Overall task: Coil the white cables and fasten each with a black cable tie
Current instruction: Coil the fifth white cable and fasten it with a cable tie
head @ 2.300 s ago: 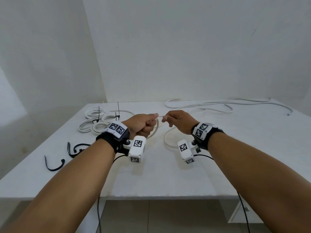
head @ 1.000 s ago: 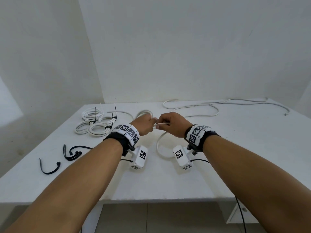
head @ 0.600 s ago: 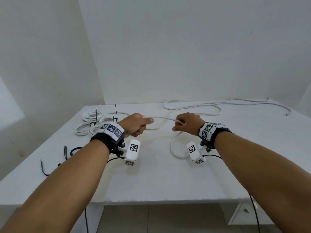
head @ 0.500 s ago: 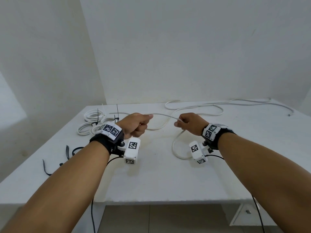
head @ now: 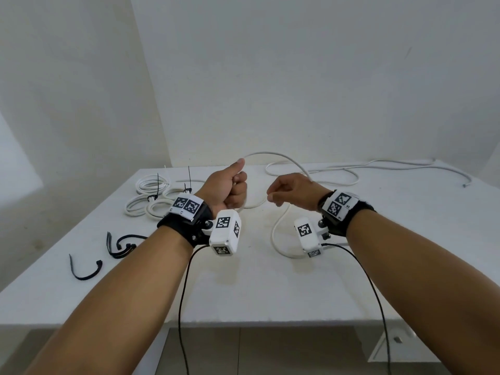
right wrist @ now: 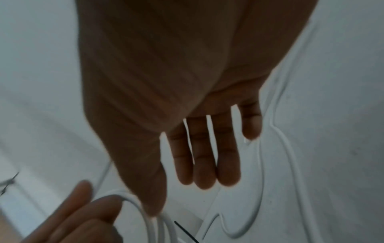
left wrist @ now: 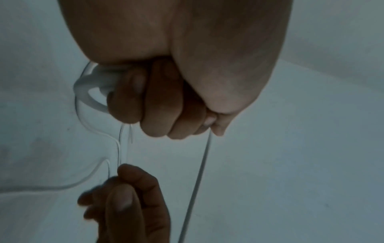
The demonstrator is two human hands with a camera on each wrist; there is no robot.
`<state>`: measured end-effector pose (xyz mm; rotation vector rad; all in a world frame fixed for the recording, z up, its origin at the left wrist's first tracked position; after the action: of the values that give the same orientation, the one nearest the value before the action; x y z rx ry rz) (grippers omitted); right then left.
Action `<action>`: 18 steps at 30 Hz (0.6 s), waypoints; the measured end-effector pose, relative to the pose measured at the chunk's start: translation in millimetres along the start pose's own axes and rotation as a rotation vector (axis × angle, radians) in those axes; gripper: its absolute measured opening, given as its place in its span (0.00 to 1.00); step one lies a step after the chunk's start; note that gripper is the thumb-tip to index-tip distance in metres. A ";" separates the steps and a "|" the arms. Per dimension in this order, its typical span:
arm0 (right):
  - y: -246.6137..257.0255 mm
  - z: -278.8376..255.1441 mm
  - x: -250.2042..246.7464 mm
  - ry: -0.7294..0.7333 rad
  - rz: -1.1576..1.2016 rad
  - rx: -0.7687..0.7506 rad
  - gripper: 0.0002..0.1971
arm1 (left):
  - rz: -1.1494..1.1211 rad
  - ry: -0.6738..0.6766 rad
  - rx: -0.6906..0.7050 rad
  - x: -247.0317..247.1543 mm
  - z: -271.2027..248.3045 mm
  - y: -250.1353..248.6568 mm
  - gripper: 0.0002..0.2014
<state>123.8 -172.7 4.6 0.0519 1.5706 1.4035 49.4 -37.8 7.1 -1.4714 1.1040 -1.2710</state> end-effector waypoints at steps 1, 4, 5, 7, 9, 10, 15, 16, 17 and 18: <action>1.2 0.9 1.0 0.041 -0.068 0.017 0.12 | 0.013 -0.051 0.002 -5.3 0.4 0.1 0.25; 6.8 -0.3 0.3 0.060 -0.117 0.050 0.22 | 0.072 -0.143 0.000 -16.2 0.5 2.3 0.24; 10.0 -1.4 -1.9 0.032 -0.043 0.055 0.23 | 0.078 -0.160 -0.006 -18.4 0.0 3.8 0.24; 13.8 -3.5 -8.0 -0.048 0.280 0.075 0.21 | 0.081 -0.186 -0.021 -21.2 -1.8 6.7 0.24; 11.4 -5.2 -16.2 -0.150 0.653 0.100 0.20 | 0.085 -0.194 -0.031 -21.7 -4.2 8.7 0.23; 8.1 -6.4 -23.5 -0.234 0.796 0.095 0.21 | 0.090 -0.192 -0.035 -21.3 -5.3 9.4 0.23; -6.8 -11.2 -50.6 -0.550 0.736 0.008 0.04 | 0.082 -0.117 -0.057 -14.3 -9.7 10.8 0.24; -8.8 -11.3 -52.2 -0.563 0.622 0.019 0.04 | 0.045 -0.075 -0.061 -9.3 -11.5 10.4 0.25; -9.9 -10.9 -52.6 -0.560 0.492 0.030 0.05 | 0.007 -0.033 -0.060 -3.2 -14.1 8.8 0.25; -9.9 -10.9 -50.9 -0.539 0.348 0.040 0.06 | -0.024 0.005 -0.055 3.5 -17.1 5.7 0.26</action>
<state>147.9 -214.4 26.6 0.6994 1.1675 1.4625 32.2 -43.5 3.9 -1.5267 1.1358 -1.2711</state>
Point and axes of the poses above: each hand's wrist, its own z-axis towards the middle knuckle, its own x-axis out of the palm, y = z × x, the point moved 9 cm from there along z, towards the middle knuckle, and after that the axes turned 2 degrees about -x, right-handed, at the moved point
